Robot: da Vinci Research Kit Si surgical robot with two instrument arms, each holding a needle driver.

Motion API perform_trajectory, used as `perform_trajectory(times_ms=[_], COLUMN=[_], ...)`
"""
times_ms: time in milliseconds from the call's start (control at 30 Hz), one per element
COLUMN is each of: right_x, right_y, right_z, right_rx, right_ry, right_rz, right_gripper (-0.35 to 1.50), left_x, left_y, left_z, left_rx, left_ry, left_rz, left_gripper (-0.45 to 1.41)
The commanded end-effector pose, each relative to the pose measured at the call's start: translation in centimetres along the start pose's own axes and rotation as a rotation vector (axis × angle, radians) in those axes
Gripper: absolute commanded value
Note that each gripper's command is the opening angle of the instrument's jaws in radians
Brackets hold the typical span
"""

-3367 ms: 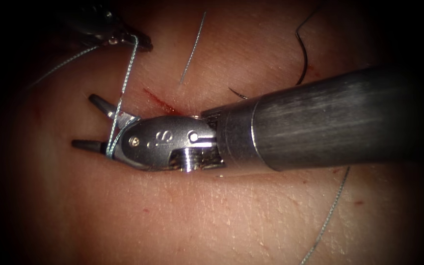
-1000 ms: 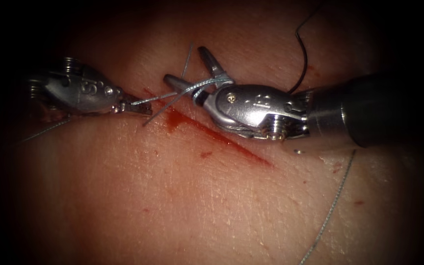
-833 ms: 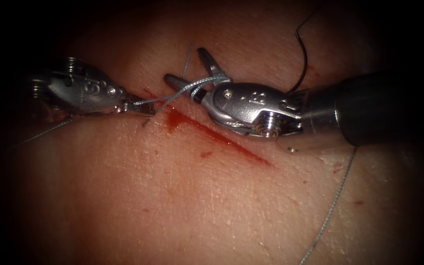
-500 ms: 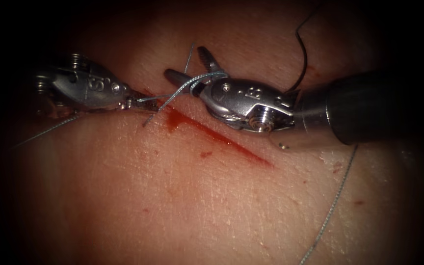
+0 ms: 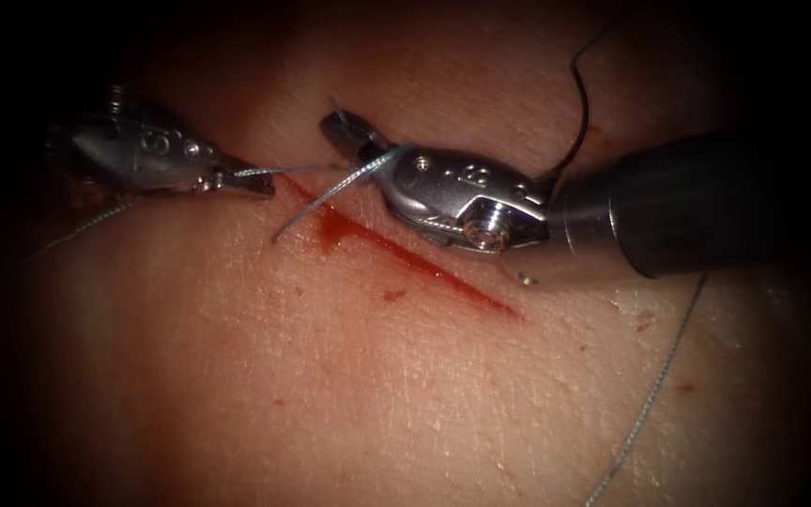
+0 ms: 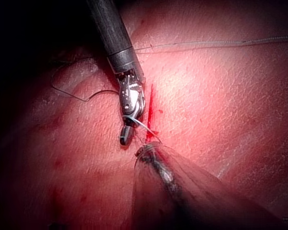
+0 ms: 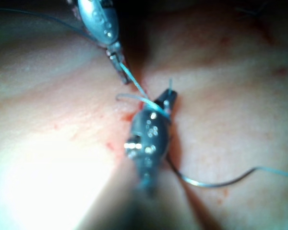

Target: Wound Closure

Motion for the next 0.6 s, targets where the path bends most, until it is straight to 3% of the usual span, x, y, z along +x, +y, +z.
perform_trajectory(times_ms=[33, 333, 600], right_x=[-0.04, 0.01, -0.01], right_y=[-0.14, -0.71, -0.93], right_z=[-0.06, -0.01, 0.05], right_rx=[-0.009, -0.027, -0.013], right_ry=[0.012, 0.043, 0.050], right_rz=[-0.025, -0.143, -0.163], right_gripper=[-0.35, -0.35, -0.35], left_x=[-0.01, -0.02, 0.13], left_y=[-0.04, -0.88, -1.40], left_z=[0.08, 0.15, 0.31], left_rx=[-0.002, 0.015, 0.031], left_ry=[0.001, -0.010, -0.018], left_rz=[-0.009, -0.046, -0.067], left_gripper=[-0.45, -0.45, -0.45])
